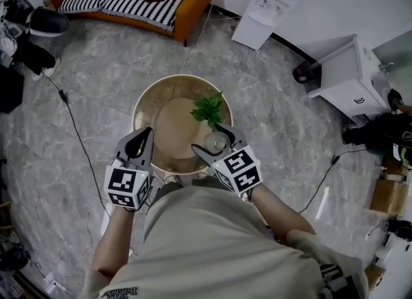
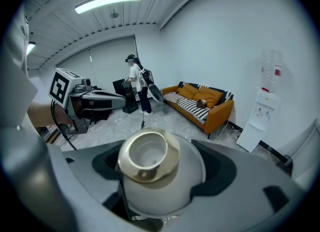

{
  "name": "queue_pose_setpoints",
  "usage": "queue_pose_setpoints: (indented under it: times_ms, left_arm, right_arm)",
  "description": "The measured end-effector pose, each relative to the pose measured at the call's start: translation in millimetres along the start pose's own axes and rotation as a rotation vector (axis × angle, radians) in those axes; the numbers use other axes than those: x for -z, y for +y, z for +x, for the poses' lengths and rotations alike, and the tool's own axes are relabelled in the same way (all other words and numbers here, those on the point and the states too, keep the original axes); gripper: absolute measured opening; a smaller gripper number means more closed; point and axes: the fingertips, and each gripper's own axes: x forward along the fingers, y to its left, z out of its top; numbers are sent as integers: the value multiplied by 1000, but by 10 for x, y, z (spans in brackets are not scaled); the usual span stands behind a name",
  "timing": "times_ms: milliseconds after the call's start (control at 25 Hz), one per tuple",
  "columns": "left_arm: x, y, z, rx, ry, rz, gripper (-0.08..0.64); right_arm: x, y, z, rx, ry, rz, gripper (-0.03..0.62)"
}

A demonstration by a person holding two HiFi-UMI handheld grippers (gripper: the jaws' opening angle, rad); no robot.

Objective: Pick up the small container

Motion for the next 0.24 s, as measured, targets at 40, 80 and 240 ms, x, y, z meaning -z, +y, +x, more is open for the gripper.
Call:
queue_pose_setpoints:
  times_ms: [40, 80, 240]
  left_arm:
    - [3, -3, 6, -2, 0, -1, 6]
    - [6, -7, 12, -2, -1, -2, 6]
    - [31, -35, 36, -3, -2, 4, 6]
  right_arm:
    - [12, -13, 4, 1, 1, 0, 336]
    - [26, -25, 9, 2, 2, -1, 336]
    - [88, -64, 20, 3, 5, -6, 336]
